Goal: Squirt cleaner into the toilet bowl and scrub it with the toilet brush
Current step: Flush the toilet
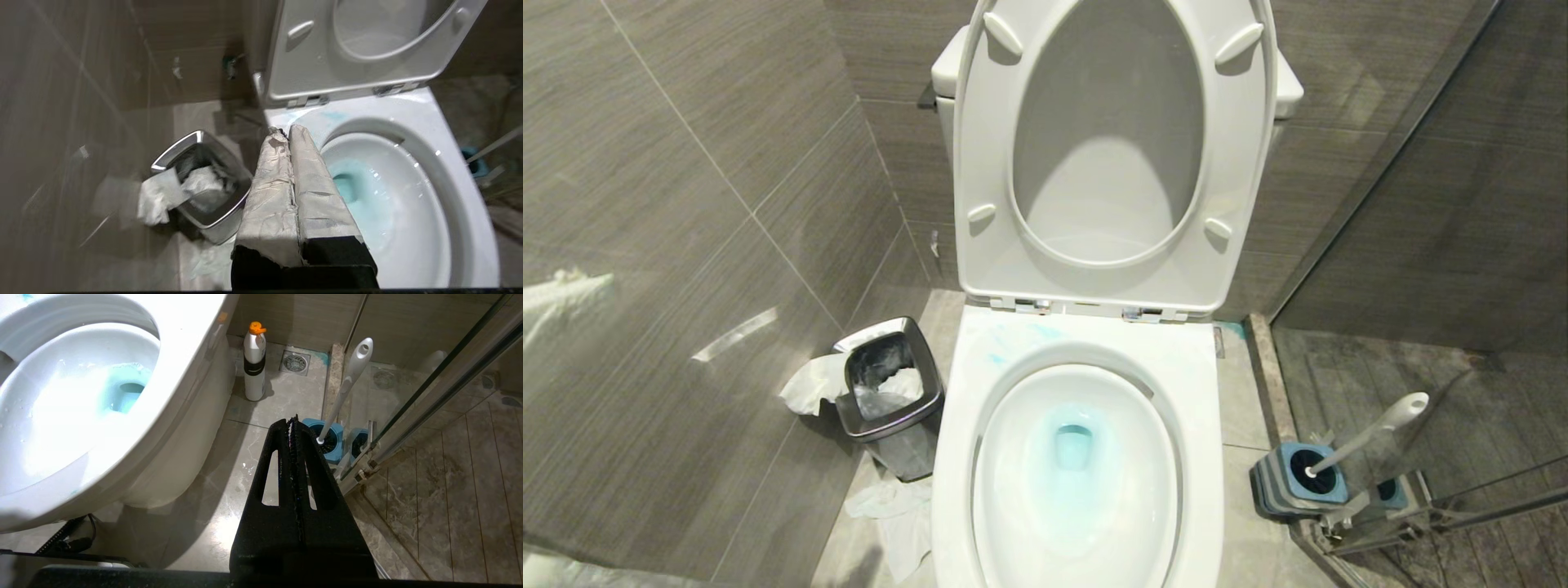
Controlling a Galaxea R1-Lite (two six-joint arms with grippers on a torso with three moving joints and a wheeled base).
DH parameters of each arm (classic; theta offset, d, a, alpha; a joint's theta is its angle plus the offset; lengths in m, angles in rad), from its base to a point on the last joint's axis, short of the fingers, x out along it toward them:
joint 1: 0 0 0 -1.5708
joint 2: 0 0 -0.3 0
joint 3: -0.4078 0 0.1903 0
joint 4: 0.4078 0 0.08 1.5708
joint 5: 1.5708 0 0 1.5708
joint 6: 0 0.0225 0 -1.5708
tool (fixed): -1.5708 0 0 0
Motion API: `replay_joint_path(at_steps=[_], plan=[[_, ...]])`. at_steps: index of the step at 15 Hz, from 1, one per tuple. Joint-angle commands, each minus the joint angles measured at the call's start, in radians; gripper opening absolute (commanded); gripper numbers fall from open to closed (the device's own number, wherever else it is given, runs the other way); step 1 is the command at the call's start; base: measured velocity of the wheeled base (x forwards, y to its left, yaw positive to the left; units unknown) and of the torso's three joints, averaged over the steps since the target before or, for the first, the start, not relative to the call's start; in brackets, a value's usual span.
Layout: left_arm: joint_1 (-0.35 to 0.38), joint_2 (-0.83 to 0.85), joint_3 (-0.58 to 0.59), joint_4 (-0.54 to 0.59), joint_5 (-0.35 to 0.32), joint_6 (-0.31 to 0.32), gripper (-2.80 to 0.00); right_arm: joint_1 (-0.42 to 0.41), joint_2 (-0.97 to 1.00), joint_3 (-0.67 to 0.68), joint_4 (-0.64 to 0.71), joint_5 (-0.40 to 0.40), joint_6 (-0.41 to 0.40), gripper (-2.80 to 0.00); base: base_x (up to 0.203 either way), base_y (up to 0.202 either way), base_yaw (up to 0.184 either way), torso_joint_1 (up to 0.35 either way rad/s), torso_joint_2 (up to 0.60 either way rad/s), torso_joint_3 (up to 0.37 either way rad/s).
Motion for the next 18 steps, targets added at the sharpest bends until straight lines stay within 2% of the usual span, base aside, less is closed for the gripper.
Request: replay_joint_path(at_steps=[1,6,10,13,15,18], plan=[[-0.067,0.126,-0.098,-0.011,-0.004,-0.033,-2.80,0.000,0.001,-0.001,0.000,0.000,-0.001,-2.80,0.000,0.000,0.000,0.000,0.00,0.000],[-0.089,0.268,-0.225,-0.027,0.001,-0.045,-2.80,0.000,0.001,-0.001,0.000,0.000,-0.001,-2.80,0.000,0.000,0.000,0.000,0.00,0.000],[-0.084,0.487,-0.427,-0.156,0.000,-0.043,-2.80,0.000,0.001,0.000,0.000,0.000,-0.001,-2.80,0.000,0.000,0.000,0.000,0.00,0.000],[-0.079,0.592,-0.593,-0.139,0.008,-0.042,-2.80,0.000,0.001,0.000,0.000,0.000,-0.001,-2.80,0.000,0.000,0.000,0.000,0.00,0.000],[-0.079,0.635,-0.690,-0.061,0.056,-0.042,-2.80,0.000,0.001,0.000,0.000,0.000,-0.001,-2.80,0.000,0.000,0.000,0.000,0.00,0.000],[-0.080,0.724,-0.839,-0.001,0.189,-0.034,-2.80,0.000,0.001,-0.001,0.000,0.000,-0.001,-2.80,0.000,0.000,0.000,0.000,0.00,0.000]])
